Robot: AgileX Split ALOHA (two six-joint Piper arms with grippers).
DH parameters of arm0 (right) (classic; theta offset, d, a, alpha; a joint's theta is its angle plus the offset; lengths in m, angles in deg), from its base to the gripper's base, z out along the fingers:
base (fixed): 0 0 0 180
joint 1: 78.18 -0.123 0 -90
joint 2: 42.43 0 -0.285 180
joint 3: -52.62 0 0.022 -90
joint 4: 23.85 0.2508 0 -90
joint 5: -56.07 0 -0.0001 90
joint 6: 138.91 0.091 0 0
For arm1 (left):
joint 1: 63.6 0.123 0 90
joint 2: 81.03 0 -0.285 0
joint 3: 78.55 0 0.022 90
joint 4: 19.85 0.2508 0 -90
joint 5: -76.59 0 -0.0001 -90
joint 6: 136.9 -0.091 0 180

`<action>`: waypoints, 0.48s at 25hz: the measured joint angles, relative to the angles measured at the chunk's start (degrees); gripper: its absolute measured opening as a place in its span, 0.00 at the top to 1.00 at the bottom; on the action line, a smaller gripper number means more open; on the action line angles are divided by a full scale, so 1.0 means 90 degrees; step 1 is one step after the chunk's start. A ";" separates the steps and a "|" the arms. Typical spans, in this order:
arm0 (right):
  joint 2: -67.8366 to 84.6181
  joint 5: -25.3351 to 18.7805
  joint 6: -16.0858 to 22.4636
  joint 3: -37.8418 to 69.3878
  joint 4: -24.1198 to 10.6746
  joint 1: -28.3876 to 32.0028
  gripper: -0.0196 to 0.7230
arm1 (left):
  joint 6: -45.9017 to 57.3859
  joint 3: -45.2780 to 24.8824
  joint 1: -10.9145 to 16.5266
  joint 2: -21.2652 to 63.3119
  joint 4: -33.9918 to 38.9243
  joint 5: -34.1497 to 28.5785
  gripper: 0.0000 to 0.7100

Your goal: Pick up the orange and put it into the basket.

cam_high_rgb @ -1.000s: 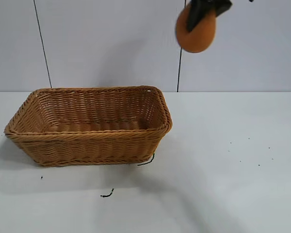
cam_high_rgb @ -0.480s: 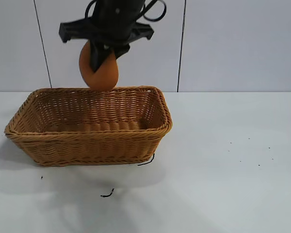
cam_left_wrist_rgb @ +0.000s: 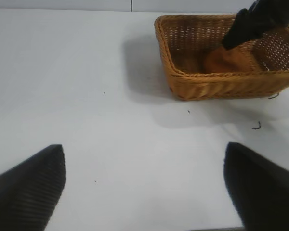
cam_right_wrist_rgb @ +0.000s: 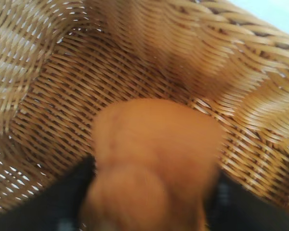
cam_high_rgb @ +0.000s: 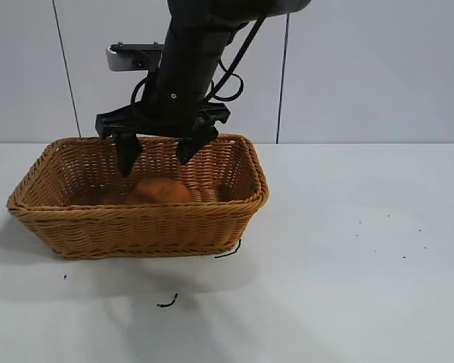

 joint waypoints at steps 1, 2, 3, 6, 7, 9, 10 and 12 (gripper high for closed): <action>0.0013 -0.0119 0.0000 -0.0140 -0.0062 0.0117 0.08 | 0.0000 0.0000 0.0000 0.0000 0.0000 0.0000 0.10; 0.0028 -0.0201 0.0000 -0.0238 -0.0121 0.0259 0.08 | 0.0000 0.0000 0.0000 0.0000 0.0000 0.0000 0.10; 0.0040 -0.0278 -0.0008 -0.0330 -0.0201 0.0426 0.08 | 0.0000 0.0000 0.0000 0.0000 0.0000 0.0000 0.10; 0.0055 -0.0402 -0.0008 -0.0412 -0.0382 0.1008 0.08 | 0.0000 0.0000 0.0000 0.0000 0.0000 0.0000 0.10; 0.0055 -0.0478 -0.0008 -0.0412 -0.0425 0.1244 0.08 | 0.0000 0.0000 0.0000 0.0000 0.0000 0.0000 0.10; 0.0034 -0.0622 -0.0002 -0.0412 -0.0458 0.1702 0.08 | 0.0000 0.0000 0.0000 0.0000 0.0000 0.0000 0.10; 0.0034 -0.0677 -0.0001 -0.0412 -0.0474 0.1952 0.08 | 0.0000 0.0000 0.0000 0.0000 0.0000 0.0000 0.10; 0.0034 -0.0779 0.0029 -0.0412 -0.0513 0.2385 0.08 | 0.0000 0.0000 0.0000 0.0000 0.0000 0.0000 0.10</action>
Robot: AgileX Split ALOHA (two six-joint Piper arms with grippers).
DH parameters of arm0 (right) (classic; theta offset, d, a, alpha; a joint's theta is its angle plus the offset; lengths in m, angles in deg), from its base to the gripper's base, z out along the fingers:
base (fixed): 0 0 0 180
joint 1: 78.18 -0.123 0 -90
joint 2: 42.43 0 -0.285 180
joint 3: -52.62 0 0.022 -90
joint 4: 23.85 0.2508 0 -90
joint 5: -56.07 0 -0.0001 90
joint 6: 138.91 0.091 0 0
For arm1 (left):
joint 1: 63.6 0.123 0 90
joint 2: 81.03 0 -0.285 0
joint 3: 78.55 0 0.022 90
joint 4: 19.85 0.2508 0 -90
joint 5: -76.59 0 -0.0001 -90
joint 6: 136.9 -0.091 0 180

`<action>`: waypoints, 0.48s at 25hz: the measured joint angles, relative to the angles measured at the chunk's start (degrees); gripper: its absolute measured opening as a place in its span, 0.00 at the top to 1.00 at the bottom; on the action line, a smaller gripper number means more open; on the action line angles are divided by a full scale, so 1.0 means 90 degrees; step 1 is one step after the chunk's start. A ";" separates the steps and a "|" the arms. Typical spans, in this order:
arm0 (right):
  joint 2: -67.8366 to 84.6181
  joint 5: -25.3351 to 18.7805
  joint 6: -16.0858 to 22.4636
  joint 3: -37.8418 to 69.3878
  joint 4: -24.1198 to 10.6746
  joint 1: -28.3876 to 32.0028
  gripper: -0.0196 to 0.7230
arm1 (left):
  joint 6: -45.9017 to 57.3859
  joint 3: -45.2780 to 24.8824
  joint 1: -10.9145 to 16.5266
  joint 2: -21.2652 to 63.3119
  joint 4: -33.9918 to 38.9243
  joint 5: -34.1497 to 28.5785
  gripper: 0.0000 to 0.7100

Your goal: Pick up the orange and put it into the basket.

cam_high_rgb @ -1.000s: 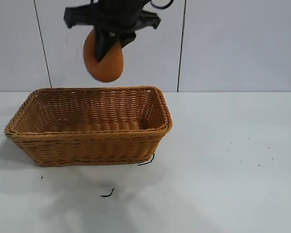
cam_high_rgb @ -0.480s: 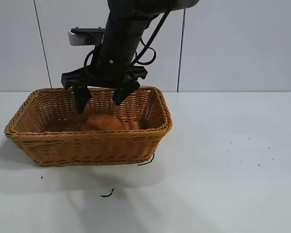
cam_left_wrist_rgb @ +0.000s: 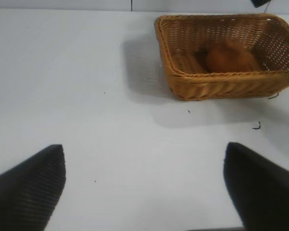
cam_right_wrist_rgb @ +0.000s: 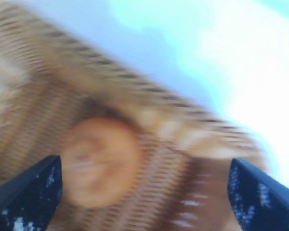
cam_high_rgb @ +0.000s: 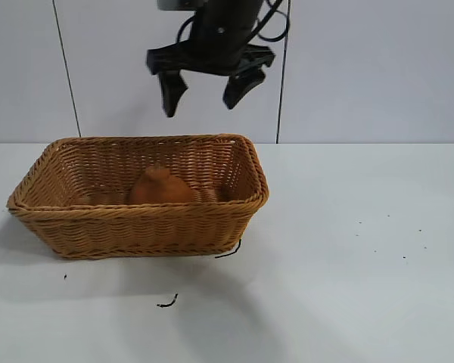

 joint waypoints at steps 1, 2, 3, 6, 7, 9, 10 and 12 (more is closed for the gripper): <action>0.0000 -0.0045 0.0032 0.0000 0.0000 0.0213 0.08 | 0.0000 0.0000 0.0000 0.0000 0.0000 0.0000 0.10; 0.0000 -0.0121 0.0075 0.0000 0.0000 0.0402 0.08 | 0.0000 0.0000 0.0000 0.0000 0.0000 0.0004 0.10; 0.0000 -0.0215 0.0106 0.0000 0.0000 0.0539 0.08 | 0.0000 0.0000 0.0000 0.0000 0.0000 0.0004 0.10; 0.0000 -0.0529 0.0129 0.0000 0.0000 0.0865 0.08 | 0.0000 0.0000 0.0000 0.0000 0.0000 0.0004 0.10; 0.0000 -0.0616 0.0129 0.0000 0.0000 0.0936 0.08 | 0.0000 0.0000 0.0000 0.0000 0.0000 0.0004 0.10; 0.0000 -0.0655 0.0129 0.0000 0.0000 0.1024 0.08 | 0.0000 0.0000 0.0000 0.0000 0.0000 0.0004 0.10; 0.0000 -0.0655 0.0129 0.0000 0.0000 0.1036 0.08 | 0.0000 0.0000 0.0000 0.0000 0.0000 0.0004 0.10; 0.0063 -0.0648 0.0129 0.0089 0.0000 0.1049 0.08 | 0.0000 0.0000 0.0000 0.0000 0.0000 0.0004 0.10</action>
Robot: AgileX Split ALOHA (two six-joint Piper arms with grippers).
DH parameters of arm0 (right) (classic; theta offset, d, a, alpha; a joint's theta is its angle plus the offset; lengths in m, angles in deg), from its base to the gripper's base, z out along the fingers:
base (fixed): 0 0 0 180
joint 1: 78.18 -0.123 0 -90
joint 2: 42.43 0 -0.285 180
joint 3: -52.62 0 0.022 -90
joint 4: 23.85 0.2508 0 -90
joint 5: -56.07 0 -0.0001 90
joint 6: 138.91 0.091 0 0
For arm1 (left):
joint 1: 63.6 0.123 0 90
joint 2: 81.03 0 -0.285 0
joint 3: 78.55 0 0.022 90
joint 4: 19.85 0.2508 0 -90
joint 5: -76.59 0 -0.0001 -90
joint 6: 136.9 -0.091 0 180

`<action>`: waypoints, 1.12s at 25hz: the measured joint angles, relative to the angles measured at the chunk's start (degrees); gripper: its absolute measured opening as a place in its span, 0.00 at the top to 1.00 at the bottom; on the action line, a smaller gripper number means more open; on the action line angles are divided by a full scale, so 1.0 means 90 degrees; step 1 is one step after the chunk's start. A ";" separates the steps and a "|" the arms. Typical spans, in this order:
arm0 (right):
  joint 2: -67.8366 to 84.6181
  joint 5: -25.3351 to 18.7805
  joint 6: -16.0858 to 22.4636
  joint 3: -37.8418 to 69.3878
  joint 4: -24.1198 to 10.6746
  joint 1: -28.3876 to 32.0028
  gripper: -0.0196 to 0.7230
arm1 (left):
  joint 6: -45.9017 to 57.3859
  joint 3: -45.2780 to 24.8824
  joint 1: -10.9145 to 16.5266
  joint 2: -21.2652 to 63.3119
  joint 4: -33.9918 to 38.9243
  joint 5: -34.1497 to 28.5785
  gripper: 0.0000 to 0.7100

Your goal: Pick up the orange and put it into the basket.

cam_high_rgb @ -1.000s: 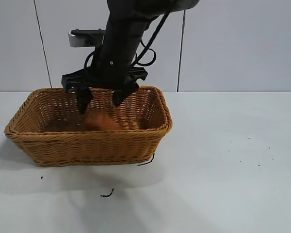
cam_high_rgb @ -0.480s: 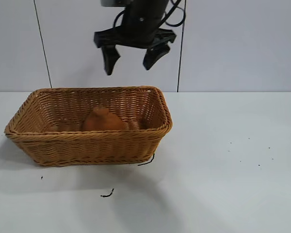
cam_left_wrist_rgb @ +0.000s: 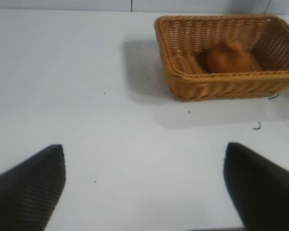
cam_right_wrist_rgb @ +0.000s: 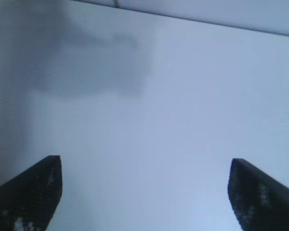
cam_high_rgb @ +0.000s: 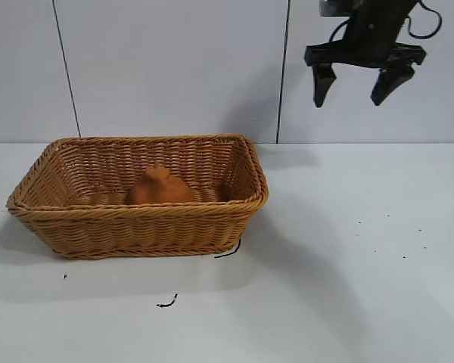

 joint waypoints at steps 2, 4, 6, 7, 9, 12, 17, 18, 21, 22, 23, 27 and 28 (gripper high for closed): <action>0.0166 0.0000 -0.0006 0.0303 0.0000 0.0000 0.08 | 0.0000 0.0000 0.0000 0.0000 0.0000 0.0000 0.10; 0.0480 -0.0005 -0.0006 0.0735 -0.0048 0.0000 0.08 | 0.0000 0.0000 0.0000 0.0000 0.0000 0.0000 0.10; 0.0920 0.0001 -0.0006 0.1296 -0.0160 0.0000 0.08 | 0.0000 0.0000 0.0000 0.0000 0.0000 0.0000 0.10; 0.1220 0.0007 -0.0006 0.1658 -0.0176 0.0006 0.08 | 0.0000 0.0000 0.0000 0.0000 0.0000 0.0000 0.10; 0.1902 -0.0005 -0.0013 0.2482 -0.0177 0.0003 0.08 | 0.0000 0.0000 0.0000 0.0000 0.0000 0.0000 0.10; 0.3032 0.0001 -0.0019 0.3737 -0.0117 -0.0012 0.08 | 0.0000 0.0000 0.0000 0.0000 0.0000 0.0000 0.10; 0.5162 -0.0014 -0.0019 0.5733 0.0000 -0.0012 0.08 | 0.0000 0.0000 0.0000 0.0000 0.0000 0.0000 0.10; 0.5645 -0.0016 -0.0019 0.6108 0.0000 -0.0012 0.08 | 0.0000 0.0000 0.0000 0.0000 0.0000 0.0000 0.10; 0.6996 -0.0024 -0.0032 0.7022 0.0000 -0.0012 0.08 | 0.0000 0.0000 0.0000 0.0000 0.0000 0.0000 0.10; 0.7443 -0.0024 -0.0066 0.7319 0.0000 -0.0012 0.08 | 0.0000 0.0000 0.0000 0.0000 0.0000 0.0000 0.10; 0.7883 -0.0029 -0.0129 0.7607 0.0000 -0.0012 0.08 | 0.0000 0.0000 0.0000 0.0000 0.0000 0.0000 0.10; 0.9519 0.0010 -0.0409 0.8593 0.0000 -0.0012 0.08 | 0.0000 0.0000 0.0000 0.0000 0.0000 0.0000 0.10; 0.9951 0.0056 -0.0444 0.8785 0.0000 -0.0012 0.08 | 0.0000 0.0000 0.0000 0.0000 0.0000 0.0000 0.10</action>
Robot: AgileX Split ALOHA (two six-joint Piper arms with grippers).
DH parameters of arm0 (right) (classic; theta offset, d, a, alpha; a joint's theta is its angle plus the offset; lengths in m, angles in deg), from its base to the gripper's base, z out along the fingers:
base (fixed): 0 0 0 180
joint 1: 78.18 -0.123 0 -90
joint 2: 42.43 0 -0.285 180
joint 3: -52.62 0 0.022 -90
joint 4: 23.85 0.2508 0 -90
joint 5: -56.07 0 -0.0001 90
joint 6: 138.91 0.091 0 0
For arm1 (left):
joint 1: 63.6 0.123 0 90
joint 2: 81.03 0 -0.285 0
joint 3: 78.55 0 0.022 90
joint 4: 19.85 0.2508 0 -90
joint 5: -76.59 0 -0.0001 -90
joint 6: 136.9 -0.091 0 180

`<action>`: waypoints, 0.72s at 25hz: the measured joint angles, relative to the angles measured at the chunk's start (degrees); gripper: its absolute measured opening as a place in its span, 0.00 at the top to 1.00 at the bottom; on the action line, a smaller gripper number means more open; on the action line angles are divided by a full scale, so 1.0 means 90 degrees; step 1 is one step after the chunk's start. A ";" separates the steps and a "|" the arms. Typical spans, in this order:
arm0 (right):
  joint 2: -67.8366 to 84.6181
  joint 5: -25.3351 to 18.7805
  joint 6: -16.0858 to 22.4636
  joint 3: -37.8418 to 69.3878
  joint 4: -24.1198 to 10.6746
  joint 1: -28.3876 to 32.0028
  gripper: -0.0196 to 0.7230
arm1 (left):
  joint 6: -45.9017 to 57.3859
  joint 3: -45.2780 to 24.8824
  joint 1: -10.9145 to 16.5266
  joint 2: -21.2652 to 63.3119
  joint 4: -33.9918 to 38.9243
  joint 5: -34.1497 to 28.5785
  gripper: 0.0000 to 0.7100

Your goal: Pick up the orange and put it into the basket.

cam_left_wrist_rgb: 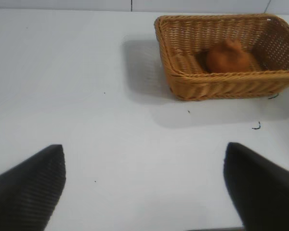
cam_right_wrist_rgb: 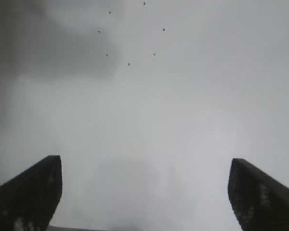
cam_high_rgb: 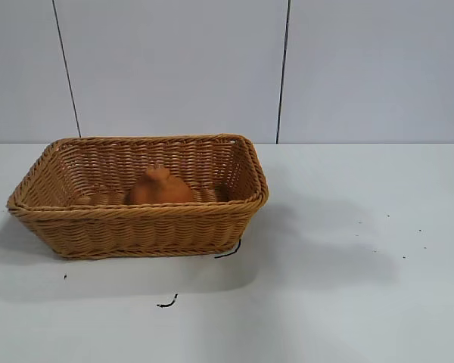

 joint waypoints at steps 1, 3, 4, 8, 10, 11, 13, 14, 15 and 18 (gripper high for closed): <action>0.0436 0.0101 -0.0060 0.0229 0.0000 0.0000 0.08 | 0.0000 0.0000 0.0000 0.0000 0.0000 0.0000 0.10; 0.1222 0.0375 -0.0093 0.0651 0.0000 0.0000 0.08 | 0.0000 0.0000 0.0000 0.0000 0.0000 0.0000 0.10; 0.1634 0.0495 -0.0105 0.0895 0.0000 0.0000 0.08 | 0.0000 0.0000 0.0000 0.0000 0.0000 0.0000 0.10; 0.2998 0.0816 -0.0110 0.1804 0.0000 0.0000 0.08 | 0.0000 0.0000 0.0000 0.0000 0.0000 0.0000 0.10; 0.3503 0.0944 -0.0110 0.2115 0.0000 0.0000 0.08 | 0.0000 0.0000 0.0000 0.0000 0.0000 0.0000 0.10; 0.3722 0.0988 -0.0110 0.2164 0.0000 0.0000 0.08 | 0.0000 0.0000 0.0000 0.0000 0.0000 0.0000 0.10; 0.4105 0.1103 -0.0110 0.2189 0.0036 0.0000 0.08 | 0.0000 0.0000 0.0000 0.0000 0.0000 0.0000 0.10; 0.4257 0.1114 -0.0104 0.2191 0.0036 0.0000 0.08 | 0.0000 0.0000 0.0000 0.0000 0.0000 0.0000 0.10; 0.4438 0.1114 -0.0097 0.2191 0.0036 0.0000 0.08 | 0.0000 0.0000 0.0000 0.0000 0.0000 0.0000 0.10; 0.4859 0.1119 -0.0090 0.2191 0.0036 0.0000 0.08 | 0.0000 0.0000 0.0000 0.0000 0.0000 0.0000 0.10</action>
